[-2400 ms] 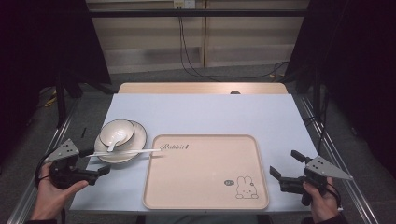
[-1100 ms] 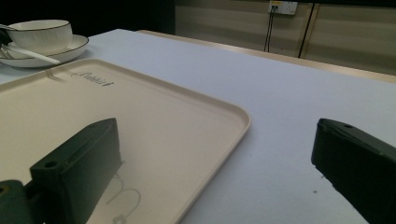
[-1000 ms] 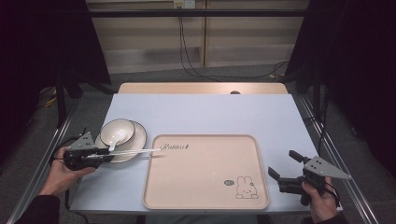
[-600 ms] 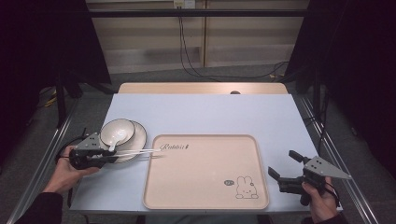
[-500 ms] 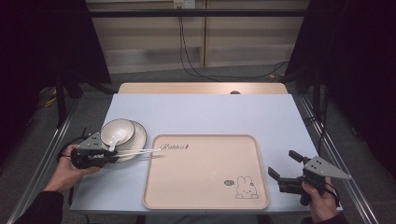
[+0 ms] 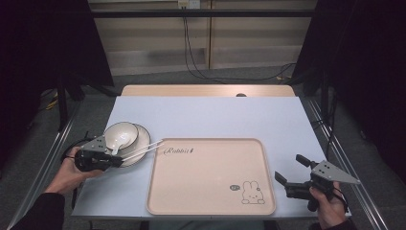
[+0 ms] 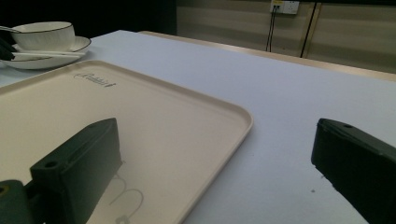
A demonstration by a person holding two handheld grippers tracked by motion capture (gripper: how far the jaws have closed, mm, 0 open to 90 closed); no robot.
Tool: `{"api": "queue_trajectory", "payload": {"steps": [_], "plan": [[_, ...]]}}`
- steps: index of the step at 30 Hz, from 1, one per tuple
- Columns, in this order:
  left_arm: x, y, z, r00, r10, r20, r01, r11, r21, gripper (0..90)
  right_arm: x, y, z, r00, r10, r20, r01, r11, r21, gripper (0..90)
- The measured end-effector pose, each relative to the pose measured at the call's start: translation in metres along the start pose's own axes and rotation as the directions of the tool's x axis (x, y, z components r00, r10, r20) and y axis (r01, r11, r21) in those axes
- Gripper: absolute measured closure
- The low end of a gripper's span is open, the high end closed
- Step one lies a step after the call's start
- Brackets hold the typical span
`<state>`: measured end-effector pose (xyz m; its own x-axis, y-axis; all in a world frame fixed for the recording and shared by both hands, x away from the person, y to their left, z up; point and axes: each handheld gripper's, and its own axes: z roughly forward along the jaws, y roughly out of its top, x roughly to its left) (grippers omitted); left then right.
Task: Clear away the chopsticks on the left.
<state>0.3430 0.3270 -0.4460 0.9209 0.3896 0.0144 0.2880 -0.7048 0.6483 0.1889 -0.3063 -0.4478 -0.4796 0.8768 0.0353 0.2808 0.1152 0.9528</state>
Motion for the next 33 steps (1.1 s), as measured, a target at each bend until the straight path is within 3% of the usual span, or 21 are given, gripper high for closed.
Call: {"api": "queue_trajectory", "payload": {"steps": [5, 6, 9, 14, 18, 22, 25, 28, 30, 32, 33], "plan": [[0.000, 0.001, -0.003, 0.9998, -0.019, 0.011, 0.019, 0.9998, 0.004, 84.5, 0.000, 0.000, 0.000, 0.9999, 0.008, 0.007, -0.008, 1.000, -0.002, 1.0], [-0.001, 0.002, -0.003, 0.9984, -0.054, 0.017, 0.054, 0.9985, -0.006, 84.6, 0.000, 0.000, 0.000, 1.0000, 0.008, 0.004, -0.008, 1.000, -0.002, 1.0], [-0.005, 0.005, -0.006, 0.9973, -0.068, 0.027, 0.068, 0.9977, -0.003, 84.5, 0.000, 0.001, 0.000, 1.0000, 0.007, -0.003, -0.007, 1.000, -0.004, 1.0], [-0.011, 0.009, -0.011, 0.9953, -0.094, 0.021, 0.095, 0.9951, -0.028, 84.6, 0.000, 0.000, 0.000, 0.9999, 0.010, -0.003, -0.010, 1.000, -0.008, 1.0], [-0.018, 0.012, -0.016, 0.9903, -0.139, 0.006, 0.139, 0.9888, -0.054, 84.6, 0.000, 0.001, 0.000, 1.0000, 0.006, -0.007, -0.006, 1.000, -0.011, 1.0], [-0.025, 0.012, -0.021, 0.9825, -0.186, -0.010, 0.184, 0.9775, -0.103, 84.6, 0.000, 0.001, 0.000, 0.9999, 0.010, -0.006, -0.010, 1.000, -0.008, 1.0], [-0.032, 0.012, -0.026, 0.9755, -0.214, -0.050, 0.206, 0.9691, -0.137, 84.6, 0.000, 0.000, 0.001, 0.9999, 0.007, -0.014, -0.007, 1.000, -0.003, 1.0], [-0.041, 0.011, -0.031, 0.9626, -0.264, -0.062, 0.247, 0.9484, -0.199, 84.6, 0.000, 0.001, 0.000, 0.9999, 0.005, -0.013, -0.005, 1.000, -0.009, 1.0], [-0.048, 0.011, -0.034, 0.9557, -0.286, -0.069, 0.265, 0.9387, -0.220, 84.6, 0.000, 0.001, 0.000, 0.9999, 0.005, -0.015, -0.005, 1.000, -0.011, 1.1], [-0.056, 0.011, -0.036, 0.9504, -0.302, -0.074, 0.277, 0.9310, -0.237, 84.6, 0.000, 0.001, 0.000, 0.9998, 0.003, -0.018, -0.004, 1.000, -0.012, 1.1], [-0.056, 0.011, -0.036, 0.9504, -0.302, -0.074, 0.277, 0.9310, -0.237, 84.6, 0.000, 0.001, 0.000, 0.9998, 0.003, -0.018, -0.004, 1.000, -0.012, 1.1]]}}
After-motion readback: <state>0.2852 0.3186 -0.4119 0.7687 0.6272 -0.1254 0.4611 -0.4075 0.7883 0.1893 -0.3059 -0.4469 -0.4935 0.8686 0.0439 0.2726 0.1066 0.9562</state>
